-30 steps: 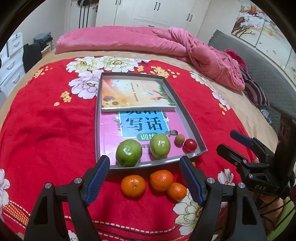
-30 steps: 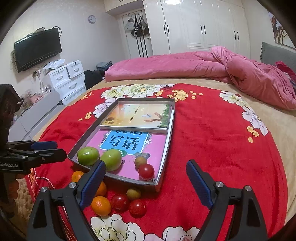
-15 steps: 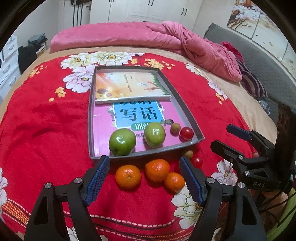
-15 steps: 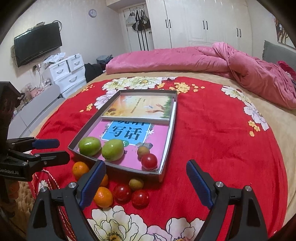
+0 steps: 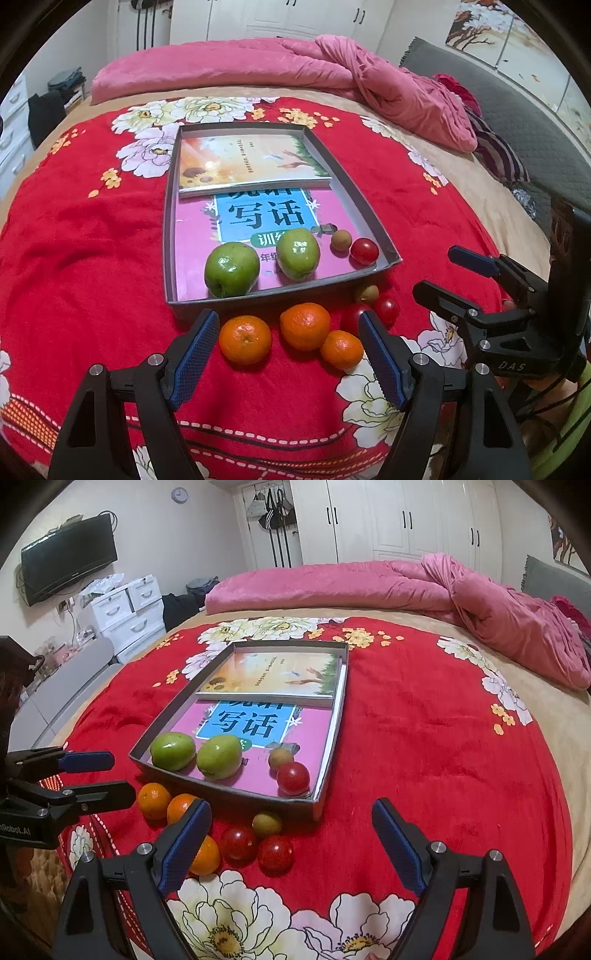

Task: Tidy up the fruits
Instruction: 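Withdraw both open grippers from the tray toward the oranges and tomatoes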

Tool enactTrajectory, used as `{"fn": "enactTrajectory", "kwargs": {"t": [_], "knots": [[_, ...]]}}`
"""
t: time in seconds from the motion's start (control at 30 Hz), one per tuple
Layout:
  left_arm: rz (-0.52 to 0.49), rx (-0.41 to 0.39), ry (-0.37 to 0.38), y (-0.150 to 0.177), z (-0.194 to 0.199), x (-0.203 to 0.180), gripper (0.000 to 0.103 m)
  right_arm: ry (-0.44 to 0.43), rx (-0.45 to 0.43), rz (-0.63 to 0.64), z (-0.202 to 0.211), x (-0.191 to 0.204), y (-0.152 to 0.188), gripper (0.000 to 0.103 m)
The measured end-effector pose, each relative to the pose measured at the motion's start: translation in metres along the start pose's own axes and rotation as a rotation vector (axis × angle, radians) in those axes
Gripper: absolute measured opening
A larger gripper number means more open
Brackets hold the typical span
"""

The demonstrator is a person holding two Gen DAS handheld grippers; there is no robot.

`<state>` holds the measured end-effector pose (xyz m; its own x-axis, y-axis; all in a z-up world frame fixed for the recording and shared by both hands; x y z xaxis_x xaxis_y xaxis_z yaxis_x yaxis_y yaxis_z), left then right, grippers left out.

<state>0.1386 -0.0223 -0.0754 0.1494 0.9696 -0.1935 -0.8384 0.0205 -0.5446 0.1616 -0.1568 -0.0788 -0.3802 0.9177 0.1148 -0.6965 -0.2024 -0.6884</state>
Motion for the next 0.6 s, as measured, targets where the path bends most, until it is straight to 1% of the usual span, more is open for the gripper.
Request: {"fn": "enactTrajectory", "kwargs": {"t": [0.2, 0.6], "knots": [[-0.011, 0.012, 0.009, 0.005, -0.003, -0.007, 0.079, 0.025, 0.037, -0.003, -0.002, -0.003, 0.010, 0.088], [-0.032, 0.048, 0.033, 0.017, -0.009, -0.019, 0.079, 0.041, 0.083, 0.013, -0.006, 0.000, 0.024, 0.088]]}}
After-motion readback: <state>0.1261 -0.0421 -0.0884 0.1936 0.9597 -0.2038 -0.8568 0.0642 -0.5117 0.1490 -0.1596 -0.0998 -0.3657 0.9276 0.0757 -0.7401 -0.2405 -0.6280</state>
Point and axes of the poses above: each gripper's, at about its wrist camera, not at the fingertips, and z roughly against the way its jaws point, x to its left, y to its underside, the point moved 10 cm from there along -z, roughly the way its jaws point, and after that the axes turned 1 degree about -z, right-handed, at the moved point
